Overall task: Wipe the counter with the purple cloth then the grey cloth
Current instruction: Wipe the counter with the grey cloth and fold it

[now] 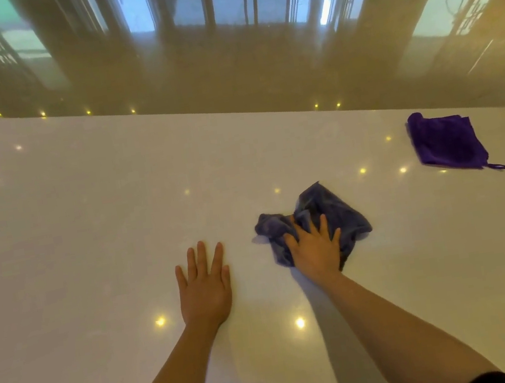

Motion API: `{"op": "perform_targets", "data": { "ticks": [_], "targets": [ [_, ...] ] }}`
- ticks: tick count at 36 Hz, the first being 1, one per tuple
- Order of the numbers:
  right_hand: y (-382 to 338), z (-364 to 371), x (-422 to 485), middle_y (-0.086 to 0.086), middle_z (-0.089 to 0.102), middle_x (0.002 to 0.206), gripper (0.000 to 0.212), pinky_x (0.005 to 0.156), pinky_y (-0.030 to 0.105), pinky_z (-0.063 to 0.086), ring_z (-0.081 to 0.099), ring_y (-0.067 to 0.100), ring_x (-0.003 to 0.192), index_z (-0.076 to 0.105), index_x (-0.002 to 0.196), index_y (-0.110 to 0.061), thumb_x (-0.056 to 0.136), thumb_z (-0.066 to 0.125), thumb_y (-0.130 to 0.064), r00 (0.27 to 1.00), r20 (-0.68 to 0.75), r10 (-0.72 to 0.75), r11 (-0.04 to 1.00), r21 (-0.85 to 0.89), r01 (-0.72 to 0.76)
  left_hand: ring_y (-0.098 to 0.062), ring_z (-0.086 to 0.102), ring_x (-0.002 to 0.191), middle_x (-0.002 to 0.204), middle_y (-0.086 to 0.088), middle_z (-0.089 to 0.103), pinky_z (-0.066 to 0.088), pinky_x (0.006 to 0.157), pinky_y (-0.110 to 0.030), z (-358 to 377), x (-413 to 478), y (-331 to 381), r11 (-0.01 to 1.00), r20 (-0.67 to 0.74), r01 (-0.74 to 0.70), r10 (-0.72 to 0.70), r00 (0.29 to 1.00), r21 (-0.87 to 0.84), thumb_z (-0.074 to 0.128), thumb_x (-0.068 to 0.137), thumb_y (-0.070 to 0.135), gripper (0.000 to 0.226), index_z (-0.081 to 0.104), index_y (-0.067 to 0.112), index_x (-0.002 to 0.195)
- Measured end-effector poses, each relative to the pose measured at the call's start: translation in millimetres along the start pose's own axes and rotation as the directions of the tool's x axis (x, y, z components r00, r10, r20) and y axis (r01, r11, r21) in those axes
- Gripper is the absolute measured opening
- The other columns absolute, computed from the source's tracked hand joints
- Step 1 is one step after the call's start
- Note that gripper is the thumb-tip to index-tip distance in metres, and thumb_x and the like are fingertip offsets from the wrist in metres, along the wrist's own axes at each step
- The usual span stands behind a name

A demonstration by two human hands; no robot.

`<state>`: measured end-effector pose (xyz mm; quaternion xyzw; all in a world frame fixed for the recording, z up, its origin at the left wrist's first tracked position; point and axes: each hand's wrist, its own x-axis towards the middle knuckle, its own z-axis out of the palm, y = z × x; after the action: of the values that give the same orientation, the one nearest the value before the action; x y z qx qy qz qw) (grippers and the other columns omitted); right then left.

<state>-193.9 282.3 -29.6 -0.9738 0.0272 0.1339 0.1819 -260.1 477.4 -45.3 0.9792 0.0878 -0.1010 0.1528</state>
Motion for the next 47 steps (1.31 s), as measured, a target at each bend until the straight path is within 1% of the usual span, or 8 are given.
{"op": "perform_targets", "data": {
  "ticks": [7,15,19,24,33,36,39,47],
  "targets": [
    [-69.5,28.2,-22.2,0.001,-0.006,0.158,0.056,0.111,0.058,-0.011,-0.016,0.033,0.142,0.005,0.145,-0.035,0.095,0.025,-0.049,0.989,0.129,-0.068,0.997,-0.022,0.071,-0.023,-0.014,0.145,0.157,-0.003,-0.012,-0.007,0.117,-0.044,2.0,3.9,-0.2,0.996,0.021,0.006,-0.008,1.000,0.091,0.010,0.097,0.039,0.051,-0.002,0.027,0.146],
    [-86.4,27.5,-29.6,0.008,-0.013,0.157,0.062,0.109,0.057,-0.018,-0.022,0.034,0.141,-0.004,0.145,-0.031,0.093,0.019,-0.056,0.971,0.234,-0.052,0.999,0.011,0.051,-0.028,-0.011,0.145,0.158,-0.006,-0.004,-0.007,0.116,-0.047,-2.1,2.9,-0.1,0.987,0.076,-0.016,0.004,0.997,0.157,-0.025,0.078,0.056,0.081,0.004,0.024,0.146],
    [-79.9,9.0,-20.3,0.007,-0.011,0.157,0.060,0.108,0.061,-0.014,-0.017,0.035,0.142,-0.005,0.143,-0.041,0.091,0.021,-0.059,0.941,0.322,-0.103,0.977,0.210,0.035,-0.024,-0.002,0.146,0.158,-0.003,0.010,-0.002,0.118,-0.045,-11.6,2.0,-0.4,0.999,0.012,-0.022,0.022,1.000,-0.030,0.018,0.097,0.035,0.047,0.025,0.023,0.143],
    [-58.9,-31.4,-4.6,0.010,0.016,0.155,0.063,0.108,0.059,0.025,0.025,0.038,0.137,0.007,0.142,-0.042,0.089,0.041,-0.047,0.988,0.119,-0.102,0.944,0.324,0.058,-0.025,0.030,0.137,0.144,-0.007,0.040,0.013,0.117,-0.046,-26.0,4.6,8.2,0.902,-0.047,0.057,-0.085,0.995,-0.427,0.033,0.096,0.028,0.040,0.042,0.016,0.133],
    [-5.3,-57.2,18.4,0.014,0.041,0.139,0.089,0.100,0.046,0.037,0.039,0.037,0.127,0.026,0.138,-0.008,0.073,0.065,-0.056,0.975,0.176,0.136,0.970,0.178,-0.168,-0.031,0.056,0.106,0.119,-0.016,0.057,0.045,0.090,-0.037,-37.6,15.1,31.4,0.886,-0.004,0.150,-0.169,0.986,-0.438,0.061,0.083,0.035,0.044,0.053,0.004,0.114],
    [-9.4,-46.5,14.9,0.014,0.049,0.131,0.080,0.096,0.043,0.041,0.044,0.035,0.121,0.038,0.128,-0.007,0.072,0.066,-0.056,0.971,0.197,0.134,0.980,0.118,-0.159,-0.033,0.062,0.098,0.102,-0.014,0.061,0.049,0.078,-0.032,-41.7,15.1,43.2,0.769,0.058,0.138,-0.131,0.990,-0.624,0.058,0.087,0.021,0.029,0.053,0.003,0.109],
    [-17.2,-35.5,9.2,0.014,0.054,0.123,0.064,0.090,0.040,0.044,0.050,0.034,0.115,0.042,0.121,-0.007,0.077,0.065,-0.046,0.978,0.181,0.103,0.989,0.087,-0.120,-0.031,0.055,0.113,0.115,-0.011,0.057,0.041,0.083,-0.026,-44.1,11.4,55.1,0.622,0.133,0.184,-0.128,0.983,-0.761,0.047,0.094,0.018,0.035,0.041,0.008,0.127],
    [-11.2,-37.5,2.1,0.016,0.056,0.117,0.028,0.081,0.035,0.046,0.056,0.032,0.102,0.046,0.116,-0.006,0.095,0.044,-0.023,0.991,0.092,-0.095,0.984,0.161,0.079,-0.022,0.052,0.091,0.125,-0.021,0.055,0.043,0.082,-0.031,-46.8,14.1,59.5,0.652,0.157,0.231,-0.171,0.973,-0.722,0.038,0.097,0.015,0.033,0.033,0.008,0.128]
  ]
}}
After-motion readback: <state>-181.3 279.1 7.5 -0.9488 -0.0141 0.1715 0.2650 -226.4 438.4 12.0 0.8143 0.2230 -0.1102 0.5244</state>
